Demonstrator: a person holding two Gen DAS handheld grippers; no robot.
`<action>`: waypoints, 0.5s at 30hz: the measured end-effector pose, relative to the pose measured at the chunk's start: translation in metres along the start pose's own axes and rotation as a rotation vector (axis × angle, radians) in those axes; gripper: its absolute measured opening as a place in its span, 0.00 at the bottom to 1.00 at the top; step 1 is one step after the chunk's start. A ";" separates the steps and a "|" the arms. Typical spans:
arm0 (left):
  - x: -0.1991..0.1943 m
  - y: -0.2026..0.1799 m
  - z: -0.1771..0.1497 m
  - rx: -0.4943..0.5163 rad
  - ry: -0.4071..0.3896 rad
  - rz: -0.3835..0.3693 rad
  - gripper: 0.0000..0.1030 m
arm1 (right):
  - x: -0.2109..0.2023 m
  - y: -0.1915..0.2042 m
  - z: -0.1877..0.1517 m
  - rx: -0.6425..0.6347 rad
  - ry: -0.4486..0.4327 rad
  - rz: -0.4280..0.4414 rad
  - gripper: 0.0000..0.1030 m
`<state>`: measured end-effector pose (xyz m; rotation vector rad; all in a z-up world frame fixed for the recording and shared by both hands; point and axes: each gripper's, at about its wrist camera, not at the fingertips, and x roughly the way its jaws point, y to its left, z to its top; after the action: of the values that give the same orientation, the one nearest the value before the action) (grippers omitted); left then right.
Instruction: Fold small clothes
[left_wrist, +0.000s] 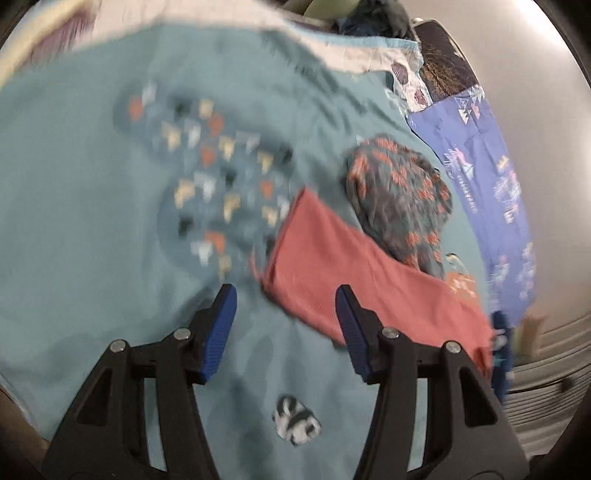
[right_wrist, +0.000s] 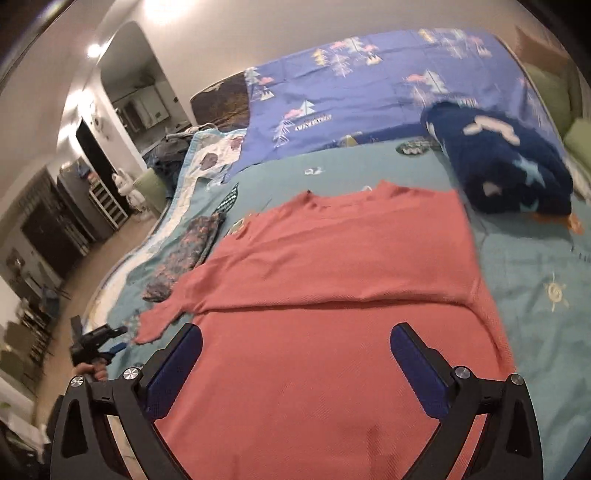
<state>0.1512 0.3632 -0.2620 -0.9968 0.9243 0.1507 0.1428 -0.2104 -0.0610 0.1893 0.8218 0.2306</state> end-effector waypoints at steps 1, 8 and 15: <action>0.001 0.002 -0.003 -0.022 0.019 -0.023 0.56 | 0.002 0.007 0.000 -0.018 0.002 0.003 0.97; 0.019 -0.010 0.000 -0.052 0.028 -0.050 0.62 | -0.004 0.025 -0.004 -0.055 -0.025 0.038 0.96; 0.040 0.001 0.014 -0.205 0.046 -0.150 0.48 | -0.007 0.025 -0.007 -0.023 -0.017 0.069 0.96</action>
<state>0.1841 0.3635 -0.2891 -1.2600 0.8839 0.0977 0.1296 -0.1881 -0.0542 0.1978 0.7959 0.3028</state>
